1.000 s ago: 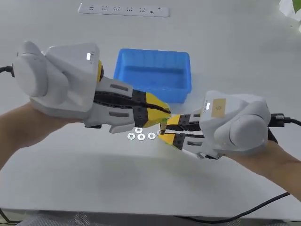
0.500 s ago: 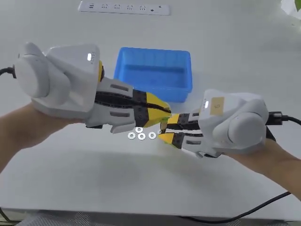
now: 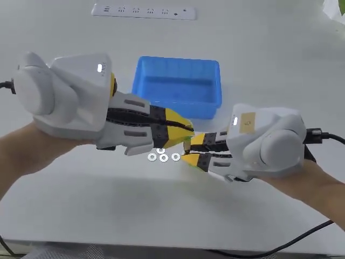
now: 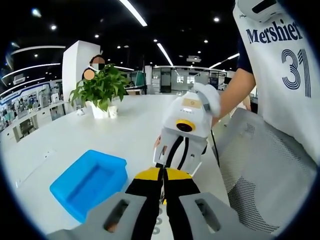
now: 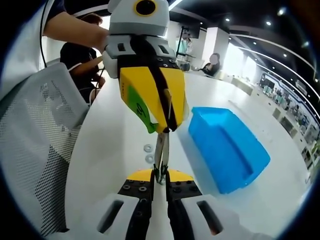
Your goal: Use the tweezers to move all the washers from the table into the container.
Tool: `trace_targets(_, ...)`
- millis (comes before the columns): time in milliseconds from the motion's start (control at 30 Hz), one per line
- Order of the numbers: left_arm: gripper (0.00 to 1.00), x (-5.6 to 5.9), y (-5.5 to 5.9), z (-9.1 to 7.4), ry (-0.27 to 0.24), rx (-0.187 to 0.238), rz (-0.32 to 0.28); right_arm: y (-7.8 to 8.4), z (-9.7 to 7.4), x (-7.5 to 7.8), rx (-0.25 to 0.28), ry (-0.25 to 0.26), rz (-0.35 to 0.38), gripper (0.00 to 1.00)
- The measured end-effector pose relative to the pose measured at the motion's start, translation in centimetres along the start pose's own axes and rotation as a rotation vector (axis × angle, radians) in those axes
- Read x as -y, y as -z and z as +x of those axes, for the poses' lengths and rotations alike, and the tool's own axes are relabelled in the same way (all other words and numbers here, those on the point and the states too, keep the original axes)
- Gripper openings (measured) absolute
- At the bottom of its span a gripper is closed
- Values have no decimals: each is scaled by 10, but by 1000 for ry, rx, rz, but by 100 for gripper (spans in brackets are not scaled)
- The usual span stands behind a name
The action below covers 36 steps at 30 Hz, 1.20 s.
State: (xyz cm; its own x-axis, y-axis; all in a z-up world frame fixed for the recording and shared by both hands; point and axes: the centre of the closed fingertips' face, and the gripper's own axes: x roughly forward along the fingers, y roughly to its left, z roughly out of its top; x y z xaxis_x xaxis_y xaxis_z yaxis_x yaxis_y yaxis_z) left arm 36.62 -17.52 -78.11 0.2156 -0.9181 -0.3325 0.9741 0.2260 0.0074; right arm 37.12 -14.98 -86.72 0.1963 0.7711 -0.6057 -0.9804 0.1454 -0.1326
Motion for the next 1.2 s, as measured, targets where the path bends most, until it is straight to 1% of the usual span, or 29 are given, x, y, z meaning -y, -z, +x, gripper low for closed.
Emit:
trace_targets(167, 4, -1, -5, -4, -12, 11, 0, -6, -3, 2, 5, 9, -12, 10)
trace_targets(267, 4, -1, -10, -7, -13, 12, 2, -11, -6, 3, 11, 13, -21, 10)
trace_targets(367, 4, -2, -18, -11, -10, 11, 21, -19, -10, 5, 29, 24, -26, 10)
trace_targets(500, 4, -5, -26, -16, -15, 16, 44, -29, -13, 12, 41, 49, -41, 10)
trace_targets(633, 4, -10, -34, -20, -26, 24, 70, -37, -15, 20, 46, 67, -58, 10)
trace_targets(800, 4, -17, -45, -25, -37, 23, 113, -49, -18, 30, 58, 92, -79, 10)
trace_targets(1000, 4, -25, -58, -32, -43, 30, 147, -65, -22, 42, 72, 117, -101, 10)
trace_targets(1100, 4, -32, -63, -34, -36, 27, 170, -69, -22, 49, 77, 130, -108, 10)
trace_targets(1200, 4, -40, -69, -35, -35, 27, 188, -75, -23, 60, 95, 150, -95, 10)
